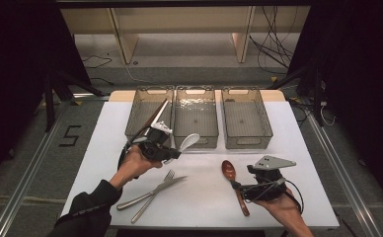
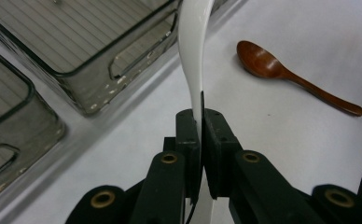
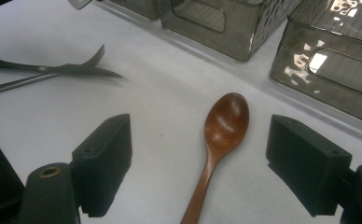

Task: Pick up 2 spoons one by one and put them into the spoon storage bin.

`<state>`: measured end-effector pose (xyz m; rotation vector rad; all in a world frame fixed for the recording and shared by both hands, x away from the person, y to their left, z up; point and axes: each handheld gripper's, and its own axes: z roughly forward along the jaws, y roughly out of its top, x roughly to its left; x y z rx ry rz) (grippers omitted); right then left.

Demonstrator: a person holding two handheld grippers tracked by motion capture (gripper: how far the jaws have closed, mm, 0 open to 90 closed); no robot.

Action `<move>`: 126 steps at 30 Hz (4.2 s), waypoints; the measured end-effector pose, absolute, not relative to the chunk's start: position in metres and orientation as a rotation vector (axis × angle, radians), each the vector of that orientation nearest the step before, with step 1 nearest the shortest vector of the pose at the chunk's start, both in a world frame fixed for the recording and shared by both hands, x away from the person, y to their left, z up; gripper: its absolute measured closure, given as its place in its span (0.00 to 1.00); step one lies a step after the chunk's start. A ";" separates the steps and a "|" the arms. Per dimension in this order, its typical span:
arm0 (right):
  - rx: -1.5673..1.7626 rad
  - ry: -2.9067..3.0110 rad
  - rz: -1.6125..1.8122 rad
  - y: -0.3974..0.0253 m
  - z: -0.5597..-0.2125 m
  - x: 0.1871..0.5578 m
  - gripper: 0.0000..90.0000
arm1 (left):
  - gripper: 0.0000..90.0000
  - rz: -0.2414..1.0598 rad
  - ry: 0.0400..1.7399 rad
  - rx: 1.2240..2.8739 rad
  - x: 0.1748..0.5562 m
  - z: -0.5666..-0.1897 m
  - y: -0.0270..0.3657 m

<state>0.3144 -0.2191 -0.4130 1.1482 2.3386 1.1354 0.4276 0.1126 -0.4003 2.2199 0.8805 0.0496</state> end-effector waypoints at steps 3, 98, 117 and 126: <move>1.148 2.338 1.136 -0.219 -0.413 0.314 0.26 | 0.94 0.060 0.884 2.208 0.432 -0.397 0.112; 1.137 2.349 1.151 -0.220 -0.412 0.314 0.26 | 0.57 0.081 1.123 2.079 0.529 -0.386 0.084; 1.147 2.366 1.090 -0.216 -0.415 0.319 0.26 | 0.31 0.045 1.025 2.050 0.475 -0.376 0.125; 1.180 2.390 1.007 -0.215 -0.417 0.329 0.27 | 0.28 0.060 0.973 2.048 0.452 -0.379 0.134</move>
